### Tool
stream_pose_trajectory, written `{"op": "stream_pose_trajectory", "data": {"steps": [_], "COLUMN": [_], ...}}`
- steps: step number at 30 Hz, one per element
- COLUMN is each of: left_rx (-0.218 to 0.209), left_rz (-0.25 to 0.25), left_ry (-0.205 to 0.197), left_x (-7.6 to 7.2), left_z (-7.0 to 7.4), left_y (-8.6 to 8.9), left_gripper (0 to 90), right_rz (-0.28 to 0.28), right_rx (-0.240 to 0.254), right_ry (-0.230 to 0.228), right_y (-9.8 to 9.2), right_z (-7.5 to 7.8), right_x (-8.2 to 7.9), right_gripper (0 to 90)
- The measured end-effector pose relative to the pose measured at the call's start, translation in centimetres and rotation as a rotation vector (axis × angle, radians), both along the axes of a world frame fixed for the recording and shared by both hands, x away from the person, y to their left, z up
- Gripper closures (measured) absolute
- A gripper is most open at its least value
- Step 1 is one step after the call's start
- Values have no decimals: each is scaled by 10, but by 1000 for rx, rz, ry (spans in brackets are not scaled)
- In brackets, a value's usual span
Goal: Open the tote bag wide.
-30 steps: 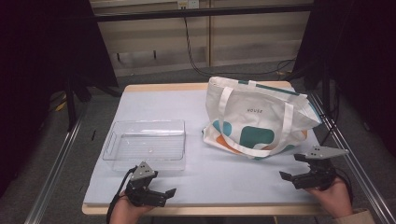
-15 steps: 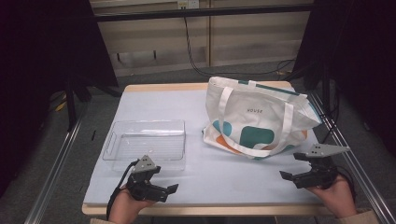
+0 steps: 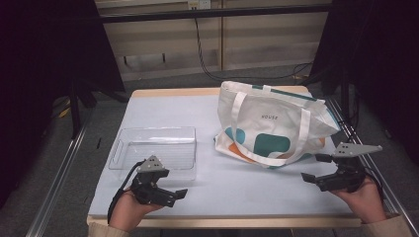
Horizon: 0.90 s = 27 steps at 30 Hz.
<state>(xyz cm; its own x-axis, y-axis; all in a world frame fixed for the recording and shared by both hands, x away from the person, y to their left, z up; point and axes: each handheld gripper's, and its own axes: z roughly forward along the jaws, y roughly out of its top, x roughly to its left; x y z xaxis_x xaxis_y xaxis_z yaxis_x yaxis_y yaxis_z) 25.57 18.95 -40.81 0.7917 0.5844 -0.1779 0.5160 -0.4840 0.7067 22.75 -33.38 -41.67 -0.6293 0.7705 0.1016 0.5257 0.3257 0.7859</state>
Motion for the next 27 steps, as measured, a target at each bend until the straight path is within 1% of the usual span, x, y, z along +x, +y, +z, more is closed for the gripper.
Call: {"op": "stream_pose_trajectory", "data": {"steps": [2,4,5,10,11,12,14,15,16,18,24,27], "left_rx": [-7,-11,-12,-11,-23,-12,-21,-17,-18,-15,-13,-13], "left_rz": [-1,-4,-10,-14,-18,-13,-13,-21,-13,-17,-19,-16], "left_ry": [-2,-5,-5,0,-1,0,-2,5,0,3,2,4], "left_x": [2,4,5,11,13,14,16,18,18,20,25,28], "left_z": [4,7,9,15,15,17,18,19,19,20,23,24], "left_y": [-1,-2,-3,-5,-6,-6,-7,-7,-8,-9,-11,-12], "left_gripper": [68,69,69,70,70,71,71,72,72,72,73,73], "right_rz": [-4,3,-2,7,10,11,12,12,19,20,28,22], "right_rx": [-3,5,9,9,6,6,1,0,4,12,12,8], "right_ry": [-4,-9,-9,-17,-20,-19,-22,-22,-20,-22,-28,-33], "right_y": [-1,-2,-2,-3,-3,-3,-3,-3,-4,-4,-4,-5], "right_z": [4,8,10,19,20,22,25,27,28,31,40,43], "right_x": [2,4,5,10,11,12,14,15,16,18,21,22], "right_gripper": [100,100,100,101,102,103,104,104,105,107,108,108]}}
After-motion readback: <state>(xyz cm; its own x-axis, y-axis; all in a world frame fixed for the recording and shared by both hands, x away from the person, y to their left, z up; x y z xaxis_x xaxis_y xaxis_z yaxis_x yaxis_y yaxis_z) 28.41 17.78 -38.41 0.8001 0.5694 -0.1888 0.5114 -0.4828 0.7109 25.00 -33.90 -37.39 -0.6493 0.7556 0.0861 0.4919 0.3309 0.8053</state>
